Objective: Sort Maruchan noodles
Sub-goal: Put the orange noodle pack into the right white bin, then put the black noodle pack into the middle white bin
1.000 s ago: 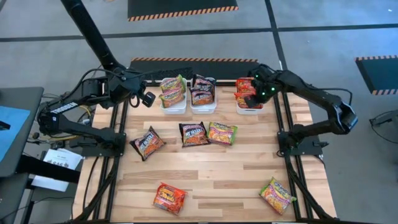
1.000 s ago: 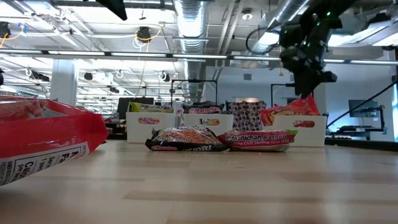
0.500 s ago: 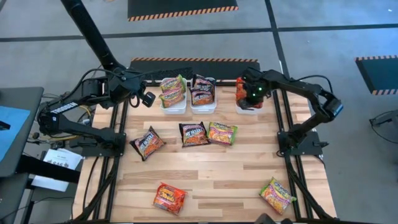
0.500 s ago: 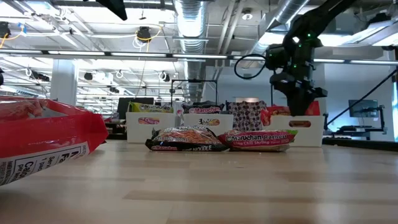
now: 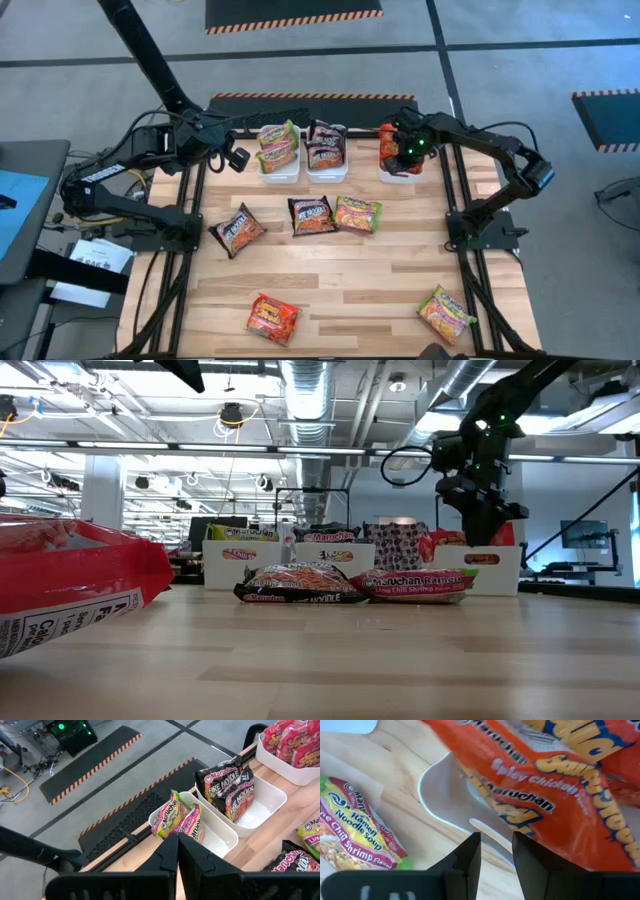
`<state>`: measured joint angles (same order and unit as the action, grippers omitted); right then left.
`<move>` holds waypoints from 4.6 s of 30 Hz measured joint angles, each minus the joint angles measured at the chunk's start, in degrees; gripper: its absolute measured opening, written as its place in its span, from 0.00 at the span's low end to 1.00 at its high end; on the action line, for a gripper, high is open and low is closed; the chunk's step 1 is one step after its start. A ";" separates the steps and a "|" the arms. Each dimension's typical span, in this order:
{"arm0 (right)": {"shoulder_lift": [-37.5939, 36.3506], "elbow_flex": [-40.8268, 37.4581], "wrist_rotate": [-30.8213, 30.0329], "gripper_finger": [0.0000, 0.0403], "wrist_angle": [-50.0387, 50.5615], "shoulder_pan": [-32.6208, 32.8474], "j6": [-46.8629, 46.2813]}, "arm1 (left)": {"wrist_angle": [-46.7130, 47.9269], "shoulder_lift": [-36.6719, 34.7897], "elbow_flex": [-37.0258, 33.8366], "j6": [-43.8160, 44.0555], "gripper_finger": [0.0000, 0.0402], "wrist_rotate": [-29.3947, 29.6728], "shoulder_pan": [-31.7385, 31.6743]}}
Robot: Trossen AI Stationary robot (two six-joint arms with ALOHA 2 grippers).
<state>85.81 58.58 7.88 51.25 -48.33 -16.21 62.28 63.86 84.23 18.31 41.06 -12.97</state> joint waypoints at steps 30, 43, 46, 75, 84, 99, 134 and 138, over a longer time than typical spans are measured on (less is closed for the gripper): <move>-17.23 0.11 4.48 0.33 6.39 13.46 -8.00 | 11.02 0.00 0.00 14.27 0.36 -11.69 0.02; -17.23 0.11 4.46 0.33 6.60 25.26 -22.19 | 16.25 0.01 -0.17 21.80 0.41 -22.90 4.75; -17.23 0.11 4.44 0.33 6.64 28.95 -26.26 | 15.97 0.00 -2.14 23.79 0.41 -22.86 7.72; -17.06 0.16 -0.24 0.33 6.55 71.56 -68.20 | 7.07 -0.02 -18.18 25.94 0.40 -27.68 16.92; -17.06 0.16 -2.51 0.33 6.55 75.64 -71.41 | -1.59 0.00 -29.59 30.11 0.40 -31.87 16.92; -17.06 0.16 -5.27 0.33 6.56 75.64 -71.36 | -13.02 -0.01 -44.26 38.31 0.40 -35.57 16.92; -17.04 0.18 -12.96 0.33 6.53 75.04 -73.85 | -29.80 -0.10 -55.04 38.26 0.00 -36.71 16.89; -17.04 0.18 -12.98 0.33 6.53 74.04 -73.67 | -33.80 -1.05 -55.09 37.23 0.00 -38.85 16.90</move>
<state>68.77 58.76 -5.10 57.78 25.71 -89.88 28.48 62.81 29.13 55.53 2.21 3.92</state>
